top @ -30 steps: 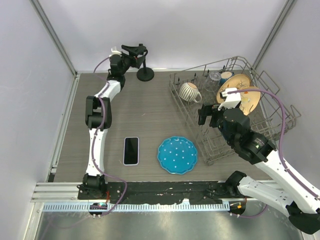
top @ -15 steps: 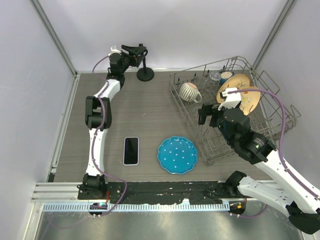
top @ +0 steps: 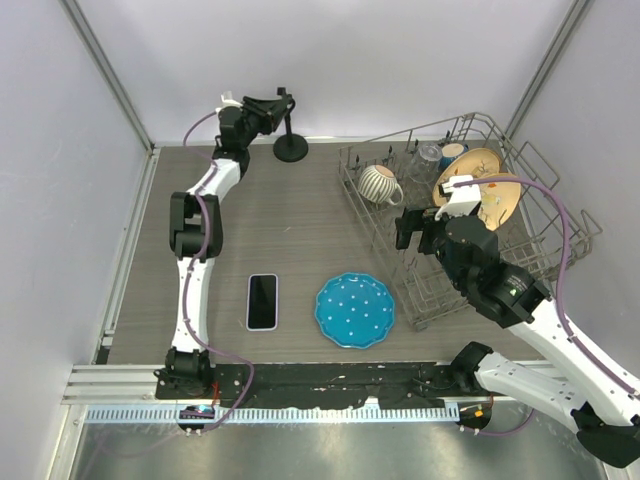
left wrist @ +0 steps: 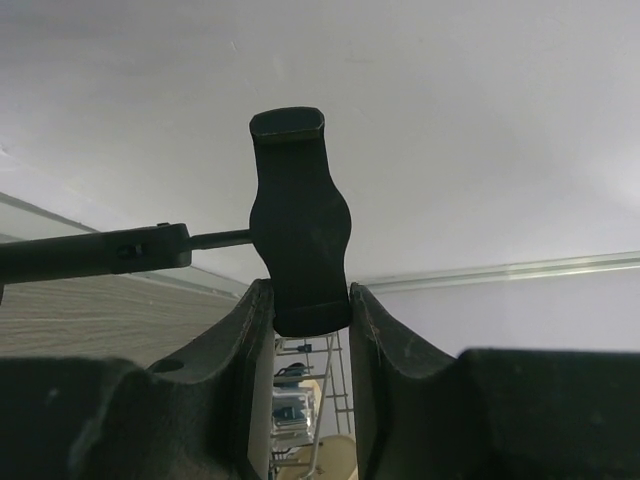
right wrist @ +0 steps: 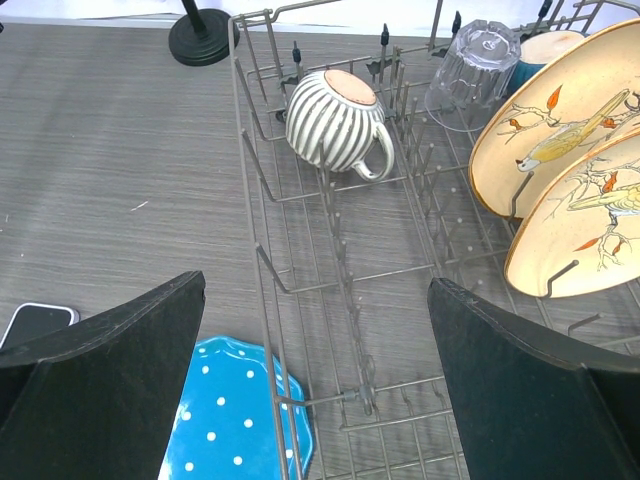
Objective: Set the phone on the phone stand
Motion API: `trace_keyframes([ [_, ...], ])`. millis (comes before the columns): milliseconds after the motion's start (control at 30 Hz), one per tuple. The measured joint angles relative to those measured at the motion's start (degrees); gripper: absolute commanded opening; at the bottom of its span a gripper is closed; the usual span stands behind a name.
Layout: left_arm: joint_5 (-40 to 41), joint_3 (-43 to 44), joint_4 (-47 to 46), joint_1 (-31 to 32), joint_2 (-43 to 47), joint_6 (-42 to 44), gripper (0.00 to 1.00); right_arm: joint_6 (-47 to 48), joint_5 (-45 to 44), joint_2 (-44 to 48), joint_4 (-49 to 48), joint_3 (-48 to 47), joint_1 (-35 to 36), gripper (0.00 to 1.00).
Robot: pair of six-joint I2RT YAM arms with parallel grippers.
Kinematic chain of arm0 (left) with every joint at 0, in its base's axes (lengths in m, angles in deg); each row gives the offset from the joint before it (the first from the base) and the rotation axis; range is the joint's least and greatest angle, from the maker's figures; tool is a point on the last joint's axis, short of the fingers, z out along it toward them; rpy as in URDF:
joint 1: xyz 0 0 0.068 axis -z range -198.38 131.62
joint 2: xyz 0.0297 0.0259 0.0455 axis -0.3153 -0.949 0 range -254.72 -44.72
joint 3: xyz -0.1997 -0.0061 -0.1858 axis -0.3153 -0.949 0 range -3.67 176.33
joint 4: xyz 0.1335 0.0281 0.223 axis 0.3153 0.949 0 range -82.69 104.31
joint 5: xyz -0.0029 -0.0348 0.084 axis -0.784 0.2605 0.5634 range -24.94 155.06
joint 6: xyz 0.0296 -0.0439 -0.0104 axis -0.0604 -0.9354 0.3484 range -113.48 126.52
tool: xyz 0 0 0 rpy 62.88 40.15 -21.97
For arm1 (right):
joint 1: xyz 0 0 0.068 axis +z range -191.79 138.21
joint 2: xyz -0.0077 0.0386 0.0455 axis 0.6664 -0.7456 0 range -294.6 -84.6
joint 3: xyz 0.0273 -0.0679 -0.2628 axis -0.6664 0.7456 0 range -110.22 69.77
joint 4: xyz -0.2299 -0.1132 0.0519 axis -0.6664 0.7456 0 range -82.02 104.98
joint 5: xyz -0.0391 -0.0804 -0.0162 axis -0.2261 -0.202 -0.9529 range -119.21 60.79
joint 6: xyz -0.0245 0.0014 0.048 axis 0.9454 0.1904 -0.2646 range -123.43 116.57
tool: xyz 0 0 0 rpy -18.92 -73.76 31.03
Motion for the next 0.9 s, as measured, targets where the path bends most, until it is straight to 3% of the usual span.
trace_keyframes([
  [133,1.0,-10.0,-4.2,0.0,5.9,0.1,0.0,0.0,0.3,-0.2,0.0,0.0,0.0,0.99],
  [433,9.3,-44.7,-8.2,2.3,30.0,-0.1,0.0,-1.4,2.7,-2.1,0.0,-0.2,0.0,0.99],
  [667,20.6,-66.6,-6.8,12.4,50.1,-0.9,0.0,-4.8,7.3,-5.6,-0.6,-0.2,0.0,0.99],
  [900,27.0,-78.9,-3.5,22.6,63.4,-0.8,0.0,-8.3,11.5,-6.4,-3.9,2.1,0.5,0.99],
])
